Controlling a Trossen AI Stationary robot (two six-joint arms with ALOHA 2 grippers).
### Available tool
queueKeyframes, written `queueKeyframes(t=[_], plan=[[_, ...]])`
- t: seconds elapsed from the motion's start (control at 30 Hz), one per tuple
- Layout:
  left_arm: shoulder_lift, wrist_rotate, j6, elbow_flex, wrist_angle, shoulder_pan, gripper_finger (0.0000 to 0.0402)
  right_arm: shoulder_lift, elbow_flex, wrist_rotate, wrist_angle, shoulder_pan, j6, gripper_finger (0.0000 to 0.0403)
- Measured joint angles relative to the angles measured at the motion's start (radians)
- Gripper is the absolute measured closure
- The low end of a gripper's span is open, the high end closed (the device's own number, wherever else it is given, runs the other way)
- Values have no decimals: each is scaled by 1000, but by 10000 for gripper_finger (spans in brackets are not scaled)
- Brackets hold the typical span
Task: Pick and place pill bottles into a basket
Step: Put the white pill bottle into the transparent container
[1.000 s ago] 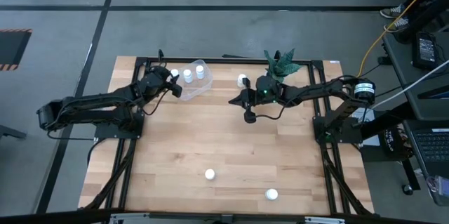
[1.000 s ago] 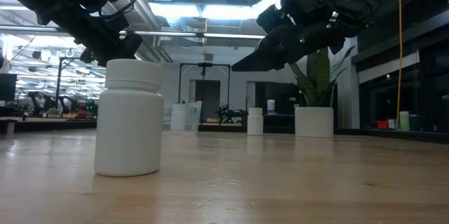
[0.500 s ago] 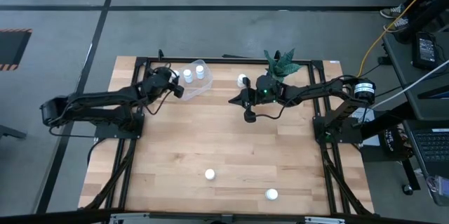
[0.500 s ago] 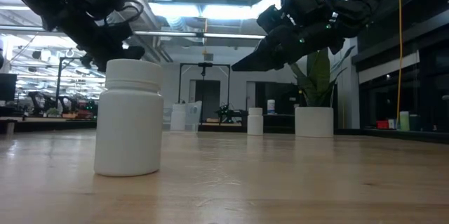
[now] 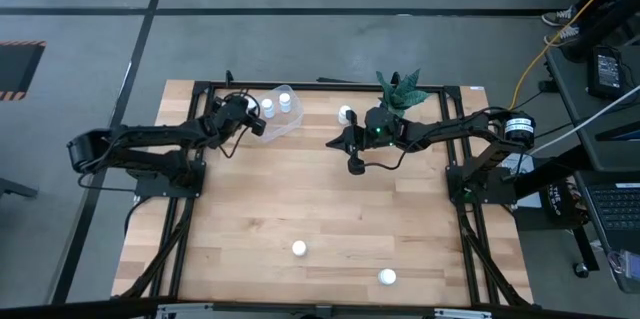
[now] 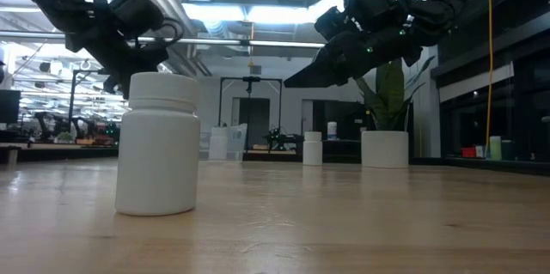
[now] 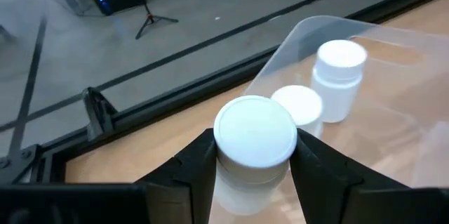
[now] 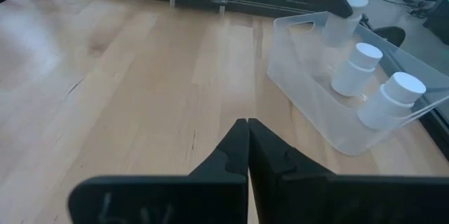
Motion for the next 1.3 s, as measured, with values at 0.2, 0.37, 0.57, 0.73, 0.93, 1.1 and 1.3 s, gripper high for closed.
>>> queueKeyframes(t=[0.2, 0.37, 0.57, 0.73, 0.93, 1.1, 1.3], plan=[[47, 75, -6, 0, 46, 29, 252, 0, 0, 0, -1, 0, 0, 400], [74, 56, 5, 0, 76, 30, 252, 0, 0, 0, -10, 0, 0, 400], [87, 49, 0, -91, 239, 30, 252, 0, 0, 0, -14, 0, 1, 400], [83, 129, 9, -162, 375, 48, 252, 0, 0, 0, -16, 0, 0, 400], [83, 154, 39, -162, 410, 71, 252, 0, 0, 0, -2, 0, 0, 400], [83, 164, 40, -162, 402, 86, 252, 0, 0, 0, 1, 0, 0, 400], [83, 165, 34, -162, 378, 92, 252, 0, 0, 0, 1, 0, -1, 400]])
